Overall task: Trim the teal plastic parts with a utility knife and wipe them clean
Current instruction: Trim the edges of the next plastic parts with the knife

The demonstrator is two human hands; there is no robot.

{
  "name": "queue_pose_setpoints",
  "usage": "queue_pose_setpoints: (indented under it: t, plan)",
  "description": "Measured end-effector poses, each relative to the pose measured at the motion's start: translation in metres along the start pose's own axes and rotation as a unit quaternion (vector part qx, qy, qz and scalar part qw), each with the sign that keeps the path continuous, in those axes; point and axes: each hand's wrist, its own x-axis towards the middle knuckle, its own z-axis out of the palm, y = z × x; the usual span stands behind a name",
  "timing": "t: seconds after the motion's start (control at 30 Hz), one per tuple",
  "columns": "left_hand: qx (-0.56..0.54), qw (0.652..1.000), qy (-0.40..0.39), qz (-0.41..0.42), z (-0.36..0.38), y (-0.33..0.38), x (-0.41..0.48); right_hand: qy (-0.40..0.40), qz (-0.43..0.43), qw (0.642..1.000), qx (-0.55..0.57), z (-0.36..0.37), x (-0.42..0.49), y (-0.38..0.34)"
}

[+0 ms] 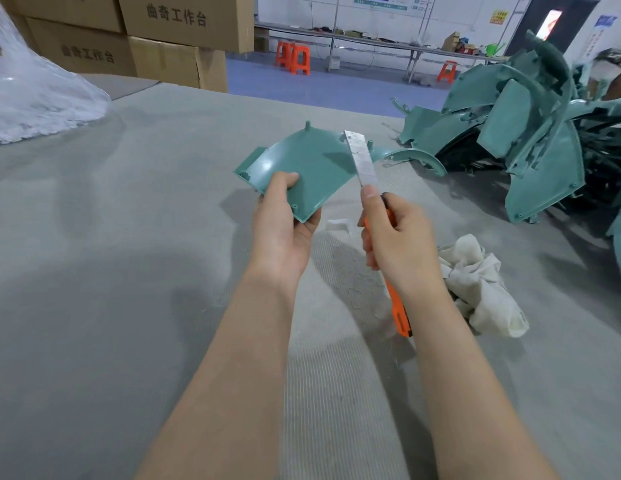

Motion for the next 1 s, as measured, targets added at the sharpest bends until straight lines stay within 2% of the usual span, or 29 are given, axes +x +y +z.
queue_pose_setpoints:
  t: [0.63, 0.83, 1.0]
  plan:
    - [0.001, 1.000, -0.002, 0.010, -0.003, -0.001, 0.005, -0.090, -0.064, 0.990, -0.090, 0.012, -0.013, -0.009]
    - [-0.024, 1.000, 0.013, -0.003, -0.003, -0.001, 0.003, -0.013, -0.056, 0.996, -0.070, 0.008, -0.007, -0.004]
    - [-0.035, 0.999, 0.012, -0.013, -0.003, 0.000, 0.003, -0.010, -0.066, 0.993, -0.102, 0.009, -0.007, -0.002]
